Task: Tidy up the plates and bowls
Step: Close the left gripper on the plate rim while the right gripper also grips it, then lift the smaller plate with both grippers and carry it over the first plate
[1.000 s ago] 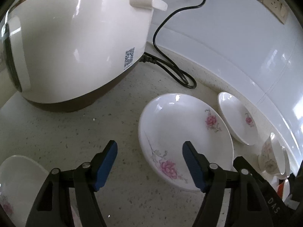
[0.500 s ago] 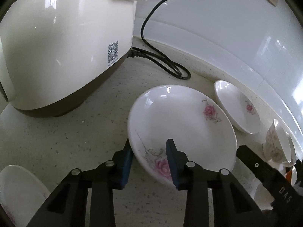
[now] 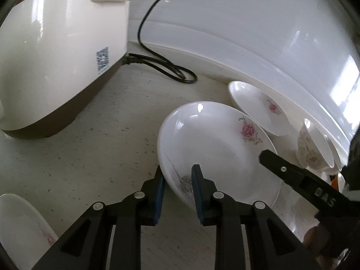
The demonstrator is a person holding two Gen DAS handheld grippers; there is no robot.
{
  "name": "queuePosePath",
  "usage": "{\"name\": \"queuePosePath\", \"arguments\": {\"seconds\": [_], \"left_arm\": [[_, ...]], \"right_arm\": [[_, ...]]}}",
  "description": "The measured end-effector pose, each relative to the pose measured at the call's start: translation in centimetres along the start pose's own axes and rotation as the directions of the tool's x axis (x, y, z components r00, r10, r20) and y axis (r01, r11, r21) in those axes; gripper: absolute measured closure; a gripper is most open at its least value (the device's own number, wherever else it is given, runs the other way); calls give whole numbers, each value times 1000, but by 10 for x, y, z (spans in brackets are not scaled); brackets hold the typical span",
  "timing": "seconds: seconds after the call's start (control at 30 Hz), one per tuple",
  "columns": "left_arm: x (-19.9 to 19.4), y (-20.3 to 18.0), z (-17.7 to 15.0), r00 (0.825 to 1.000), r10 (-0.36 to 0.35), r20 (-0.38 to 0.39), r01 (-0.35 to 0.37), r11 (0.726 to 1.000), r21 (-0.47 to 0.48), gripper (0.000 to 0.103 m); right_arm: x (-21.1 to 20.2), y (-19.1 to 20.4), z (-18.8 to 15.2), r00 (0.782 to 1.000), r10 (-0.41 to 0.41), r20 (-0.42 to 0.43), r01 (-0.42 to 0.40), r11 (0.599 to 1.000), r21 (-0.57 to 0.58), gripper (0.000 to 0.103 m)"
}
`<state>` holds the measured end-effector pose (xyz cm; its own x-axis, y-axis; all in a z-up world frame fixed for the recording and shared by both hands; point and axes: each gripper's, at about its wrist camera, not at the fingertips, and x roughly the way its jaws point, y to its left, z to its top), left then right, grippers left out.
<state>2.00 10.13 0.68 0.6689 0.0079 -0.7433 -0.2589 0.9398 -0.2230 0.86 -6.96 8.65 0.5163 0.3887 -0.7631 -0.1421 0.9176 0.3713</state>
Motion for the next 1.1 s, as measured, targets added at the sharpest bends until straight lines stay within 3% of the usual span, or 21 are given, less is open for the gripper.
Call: {"name": "queuePosePath", "arguments": {"seconds": [0.2, 0.53, 1.1], "left_arm": [[6, -5, 1, 1000, -5, 3, 5, 1000, 21, 78], [7, -3, 2, 1000, -18, 6, 18, 1000, 8, 80], [-15, -3, 0, 998, 29, 63, -29, 1000, 10, 80]], "right_arm": [[1, -4, -1, 999, -37, -15, 37, 999, 7, 87], [0, 1, -2, 997, -82, -13, 82, 996, -31, 88], [-15, 6, -5, 999, -47, 26, 48, 996, -71, 88]]}}
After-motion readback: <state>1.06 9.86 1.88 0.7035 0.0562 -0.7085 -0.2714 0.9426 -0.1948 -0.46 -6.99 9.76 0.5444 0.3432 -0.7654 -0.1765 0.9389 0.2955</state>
